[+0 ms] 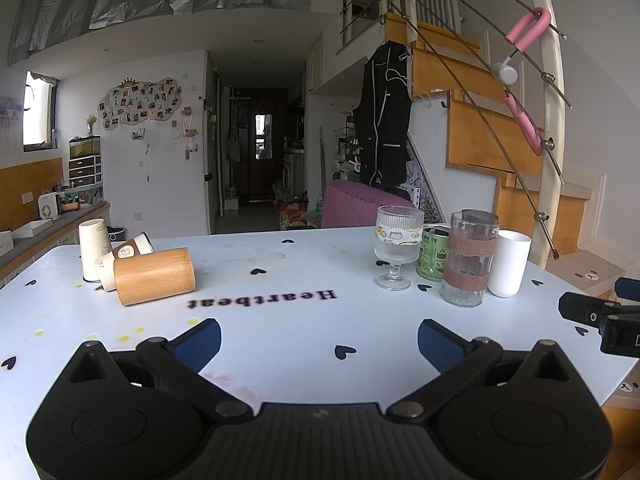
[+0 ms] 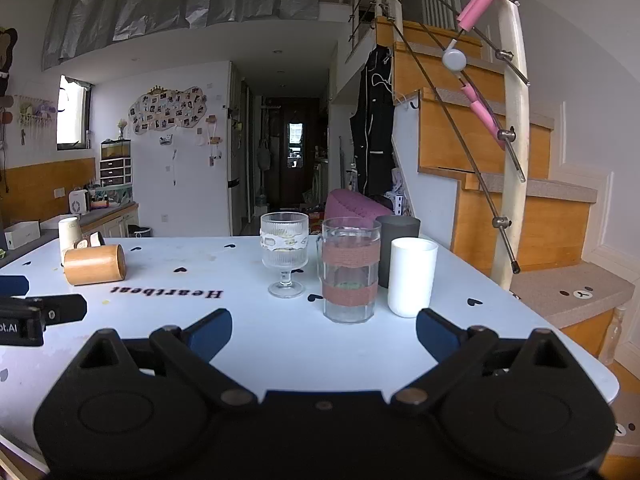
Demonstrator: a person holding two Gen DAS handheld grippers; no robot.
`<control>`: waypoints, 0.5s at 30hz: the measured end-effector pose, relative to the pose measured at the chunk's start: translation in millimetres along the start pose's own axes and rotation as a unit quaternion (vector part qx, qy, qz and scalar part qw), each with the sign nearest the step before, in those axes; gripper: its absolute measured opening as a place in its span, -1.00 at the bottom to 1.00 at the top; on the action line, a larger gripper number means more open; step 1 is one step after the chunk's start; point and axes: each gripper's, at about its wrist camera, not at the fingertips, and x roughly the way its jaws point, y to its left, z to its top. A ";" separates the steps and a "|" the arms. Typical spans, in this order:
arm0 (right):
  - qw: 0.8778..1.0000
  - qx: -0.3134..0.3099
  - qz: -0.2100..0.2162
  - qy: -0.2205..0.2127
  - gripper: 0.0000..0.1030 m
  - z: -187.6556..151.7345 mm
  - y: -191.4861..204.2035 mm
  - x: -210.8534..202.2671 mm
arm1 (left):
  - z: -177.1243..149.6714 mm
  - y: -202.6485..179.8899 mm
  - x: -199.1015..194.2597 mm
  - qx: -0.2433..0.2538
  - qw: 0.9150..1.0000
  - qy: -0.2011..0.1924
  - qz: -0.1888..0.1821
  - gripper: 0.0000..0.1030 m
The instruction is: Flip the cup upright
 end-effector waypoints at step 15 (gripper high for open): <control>1.000 -0.001 0.000 0.000 0.93 0.1 1.0 -0.3 | -0.5 0.2 -0.4 0.000 1.000 0.000 0.000 1.00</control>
